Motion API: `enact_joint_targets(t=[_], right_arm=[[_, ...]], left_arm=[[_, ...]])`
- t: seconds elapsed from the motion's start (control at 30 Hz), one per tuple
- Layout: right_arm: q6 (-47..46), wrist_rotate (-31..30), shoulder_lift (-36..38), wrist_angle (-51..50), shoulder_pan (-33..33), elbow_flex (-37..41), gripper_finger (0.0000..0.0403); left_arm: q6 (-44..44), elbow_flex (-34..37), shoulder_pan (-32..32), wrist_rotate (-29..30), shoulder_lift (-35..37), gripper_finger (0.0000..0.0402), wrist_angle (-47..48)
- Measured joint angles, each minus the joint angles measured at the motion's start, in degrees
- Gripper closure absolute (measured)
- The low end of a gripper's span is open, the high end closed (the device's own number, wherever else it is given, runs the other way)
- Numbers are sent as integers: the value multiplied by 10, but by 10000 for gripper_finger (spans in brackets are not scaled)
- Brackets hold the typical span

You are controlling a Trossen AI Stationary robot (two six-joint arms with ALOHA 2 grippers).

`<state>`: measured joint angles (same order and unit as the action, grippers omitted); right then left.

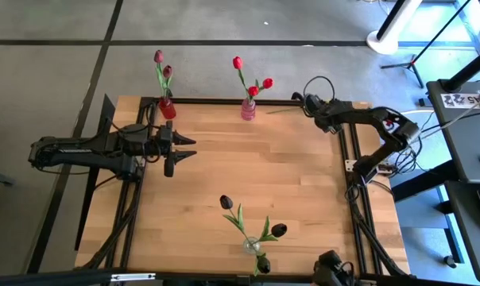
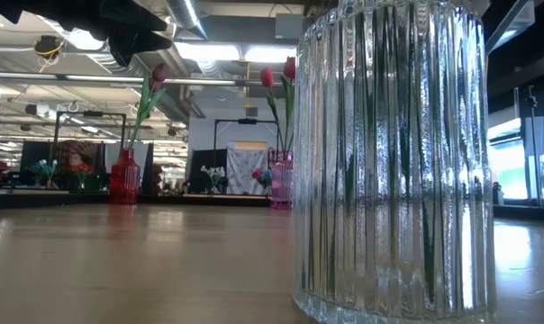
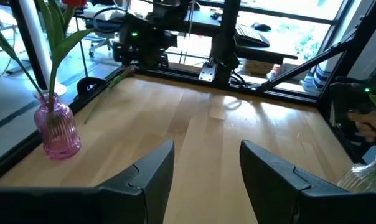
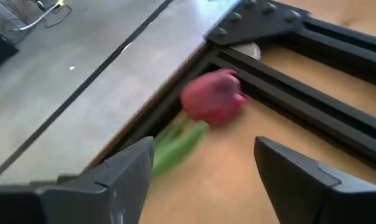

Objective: Sort flowers into vase by color
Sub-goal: Put the dark red flower into the red flower vase

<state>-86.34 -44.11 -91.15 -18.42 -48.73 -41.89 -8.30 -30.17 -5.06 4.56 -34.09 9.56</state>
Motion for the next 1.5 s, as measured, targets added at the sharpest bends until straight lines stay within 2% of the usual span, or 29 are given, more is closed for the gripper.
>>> enact_joint_targets(t=[0.2, 0.37, 0.5, 0.63, 0.83, 0.9, 1.0, 1.17, 1.27, 1.4, 1.5], right_arm=[[41, 8, -76, -16, -8, -83, 132], [14, 33, -159, -87, -8, -148, 163], [23, 38, -189, -137, -13, -201, 197], [26, 46, -194, -124, -12, -213, 256], [27, 35, -190, -142, 4, -213, 388], [40, 19, -177, -151, 10, -213, 388], [121, -8, -139, -161, 14, -213, 379], [254, -73, -29, -192, 69, -213, 397], [334, -117, 48, -191, 144, -213, 393], [429, -187, 144, -153, 276, -213, 397], [556, -229, 190, -82, 390, -213, 398]], left_arm=[[28, 0, 0, 0, 0, 223, -3], [28, 0, 0, 0, 0, 223, 3], [29, 0, 0, 0, 0, 223, 12], [29, 0, 0, 0, 0, 223, 20], [42, 0, 0, 0, 0, 223, 24], [44, 0, 0, 0, 0, 223, 24], [53, 0, 0, 0, 0, 223, 20], [64, 0, 0, 0, 0, 223, 12], [75, 0, 0, 0, 0, 223, 7], [88, 0, 0, -2, 0, 223, -12], [99, 0, 0, -43, 0, 223, -30]])
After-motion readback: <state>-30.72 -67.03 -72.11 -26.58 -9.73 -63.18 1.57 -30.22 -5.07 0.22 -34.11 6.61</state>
